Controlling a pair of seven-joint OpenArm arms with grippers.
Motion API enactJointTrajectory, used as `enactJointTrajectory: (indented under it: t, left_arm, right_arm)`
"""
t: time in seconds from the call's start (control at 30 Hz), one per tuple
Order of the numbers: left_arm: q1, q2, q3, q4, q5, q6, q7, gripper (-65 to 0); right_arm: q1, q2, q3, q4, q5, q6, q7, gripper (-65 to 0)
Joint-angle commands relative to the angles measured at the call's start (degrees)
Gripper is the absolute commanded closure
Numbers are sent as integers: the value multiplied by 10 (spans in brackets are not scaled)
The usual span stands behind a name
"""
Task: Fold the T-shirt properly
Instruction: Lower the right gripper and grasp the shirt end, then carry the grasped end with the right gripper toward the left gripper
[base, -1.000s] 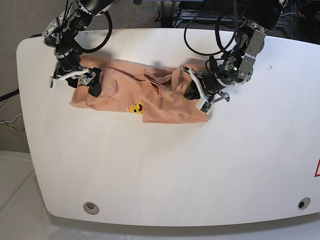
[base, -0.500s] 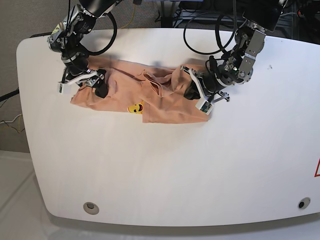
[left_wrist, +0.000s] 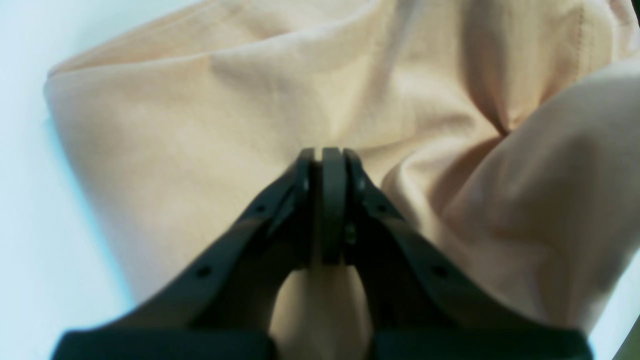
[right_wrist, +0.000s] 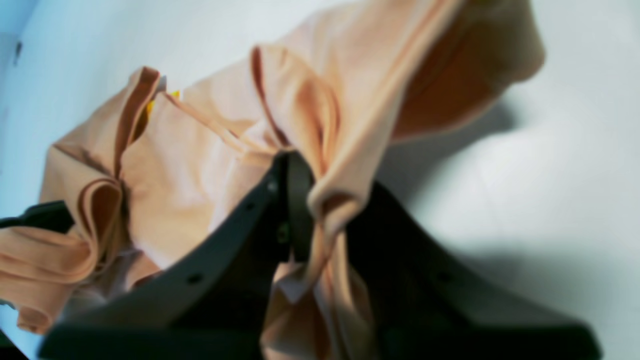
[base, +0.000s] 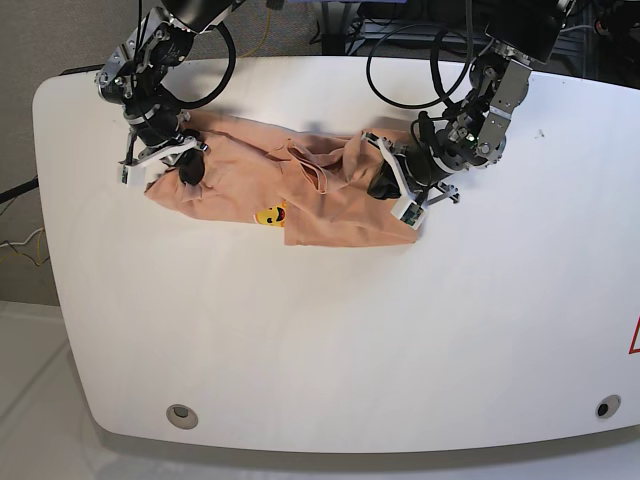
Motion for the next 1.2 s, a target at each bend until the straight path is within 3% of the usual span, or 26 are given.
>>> enactJointTrajectory:
  t: [0.0,0.4,0.9,1.17]
  left_arm:
    - [-1,-5,-1,-1,16,8,29,-26]
    - [-1,-5,-1,-1,16,8,29,-26]
    - [-1,-5,-1,-1,16,8,29,-26]
    - [-1,-4,-1,-1,16,8,29,-26]
  right_arm:
    - [5,5,-10,46,13,3,17,0]
    - [-17,5,-127,162,14,3,17,0]
    - [-30,5,-270,177,16,3,17,0]
    - [-21,5,-350,177,16,-27,21,0]
